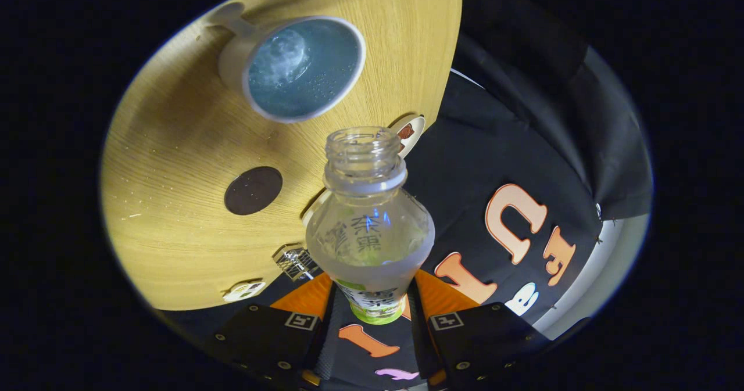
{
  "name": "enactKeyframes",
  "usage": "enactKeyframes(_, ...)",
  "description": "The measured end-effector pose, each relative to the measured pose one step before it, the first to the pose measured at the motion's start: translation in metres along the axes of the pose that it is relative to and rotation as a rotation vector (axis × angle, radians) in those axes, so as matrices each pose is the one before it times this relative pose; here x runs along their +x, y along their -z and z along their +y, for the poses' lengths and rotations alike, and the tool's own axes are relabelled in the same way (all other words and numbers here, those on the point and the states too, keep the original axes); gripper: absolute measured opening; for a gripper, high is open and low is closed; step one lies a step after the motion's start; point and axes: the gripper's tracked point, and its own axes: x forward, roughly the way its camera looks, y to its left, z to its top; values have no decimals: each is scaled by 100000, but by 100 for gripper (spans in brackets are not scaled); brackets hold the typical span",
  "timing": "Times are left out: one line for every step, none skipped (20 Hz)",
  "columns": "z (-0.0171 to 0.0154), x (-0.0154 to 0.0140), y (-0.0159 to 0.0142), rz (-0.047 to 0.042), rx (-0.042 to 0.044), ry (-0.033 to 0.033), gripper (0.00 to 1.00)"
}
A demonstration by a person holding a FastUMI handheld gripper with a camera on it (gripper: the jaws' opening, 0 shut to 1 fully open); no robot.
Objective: Take the bottle from table, then pour the juice into the cup, finally place the bottle on the coaster
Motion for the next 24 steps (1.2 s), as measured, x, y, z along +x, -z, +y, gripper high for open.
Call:
enactKeyframes(398, -278, 292, 963, 3366, -1462, 55)
enactKeyframes(264, -149, 182, 720, 3140, -924, 55)
enactKeyframes(195, -184, 207, 1012, 2769, -1026, 55)
enactKeyframes(336, -149, 212, 1109, 2598, -1119, 55)
enactKeyframes(274, -207, 275, 949, 2680, -1183, 55)
enactKeyframes(263, -158, 231, 630, 3067, -796, 55)
enactKeyframes(322, -73, 277, 718, 3629, -815, 56)
enactKeyframes(598, -177, 208, 547, 4121, -1712, 55)
enactKeyframes(263, -226, 295, 684, 4406, -664, 55)
enactKeyframes(103, -267, 362, 1300, 4977, -258, 56)
enactKeyframes(435, -317, 366, 1089, 6088, -1813, 56)
enactKeyframes(389, -223, 328, 929, 7217, -1493, 56)
enactKeyframes(467, -123, 561, 1314, 7560, -1976, 56)
enactKeyframes(350, -209, 349, 1472, 7792, -1861, 56)
enactKeyframes(494, -281, 317, 928, 6686, -2220, 56)
enactKeyframes(106, -256, 515, 1750, 4653, -307, 56)
enactKeyframes(-76, -237, 292, 97, 5596, -362, 56)
enactKeyframes(262, -247, 385, 938, 7596, -1786, 56)
enactKeyframes(436, 70, 578, 536, 8388, -2721, 56)
enactKeyframes(42, -92, 234, 366, 7698, -1980, 56)
enactKeyframes(-163, -481, -88, -226, 6548, -1580, 56)
enactKeyframes(-156, -283, -152, -693, 6352, -1657, 56)
enactKeyframes(-440, -13, 75, -604, 7674, -1865, 56)
enactKeyframes(-6, 51, 227, 1493, 9007, -3526, 56)
